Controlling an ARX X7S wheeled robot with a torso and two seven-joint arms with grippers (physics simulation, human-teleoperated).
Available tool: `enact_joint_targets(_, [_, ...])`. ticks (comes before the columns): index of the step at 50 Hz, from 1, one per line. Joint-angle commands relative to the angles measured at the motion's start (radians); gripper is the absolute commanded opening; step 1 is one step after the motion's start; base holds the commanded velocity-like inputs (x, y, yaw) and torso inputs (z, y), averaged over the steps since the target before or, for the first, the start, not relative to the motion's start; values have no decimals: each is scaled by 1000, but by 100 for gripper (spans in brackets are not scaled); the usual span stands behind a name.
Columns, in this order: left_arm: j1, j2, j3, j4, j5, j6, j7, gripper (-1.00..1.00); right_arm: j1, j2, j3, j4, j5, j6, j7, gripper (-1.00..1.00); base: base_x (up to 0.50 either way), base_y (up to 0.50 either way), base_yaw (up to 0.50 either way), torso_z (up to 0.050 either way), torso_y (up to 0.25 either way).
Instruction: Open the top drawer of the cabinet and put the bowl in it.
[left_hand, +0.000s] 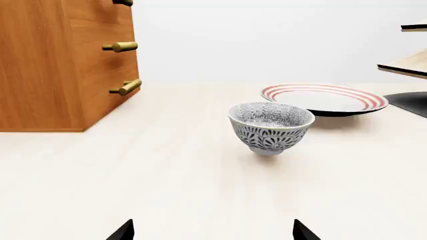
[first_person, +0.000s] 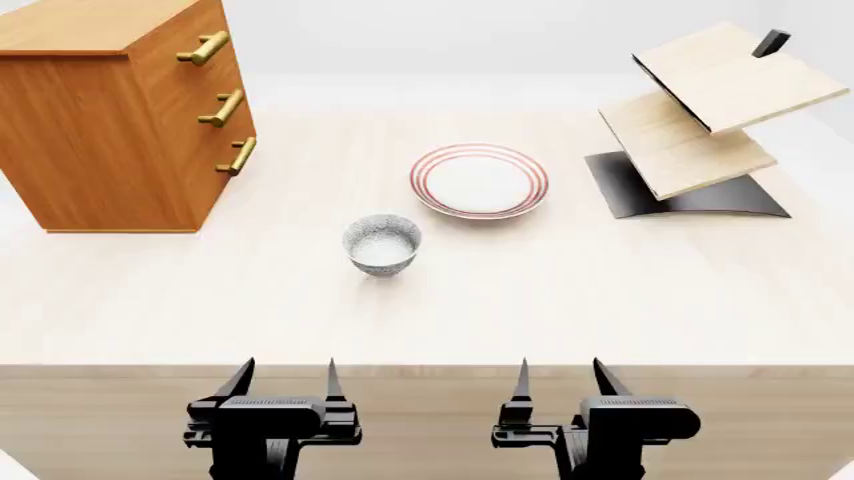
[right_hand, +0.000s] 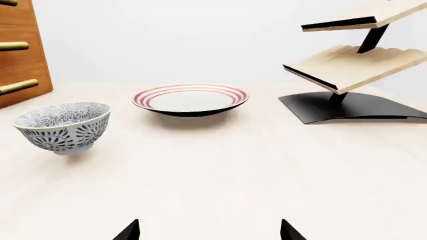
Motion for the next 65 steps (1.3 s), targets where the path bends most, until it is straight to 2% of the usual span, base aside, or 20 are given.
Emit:
enact_joint_targets(1, [8,-18,21,9,-14,16,-13,100,2,15,-18,4,17,3,20,100,0,0,0,50,41])
enact_joint_targets(43, [28,-88,90,53,-96,56,-93,100,13,84,-92,26,100,-7,119,100,0,0,0,50,39])
enact_joint_targets(48, [23,-93,98,53,-87,25,-112,100,18,90,-100,32,83,-2,143,100,0,6,0,0,0])
enact_joint_targets(65, [17,-107,113,54,-96,21,-152,100,19,107,-122,28,93,-7,172,100,0,500,0,0,0])
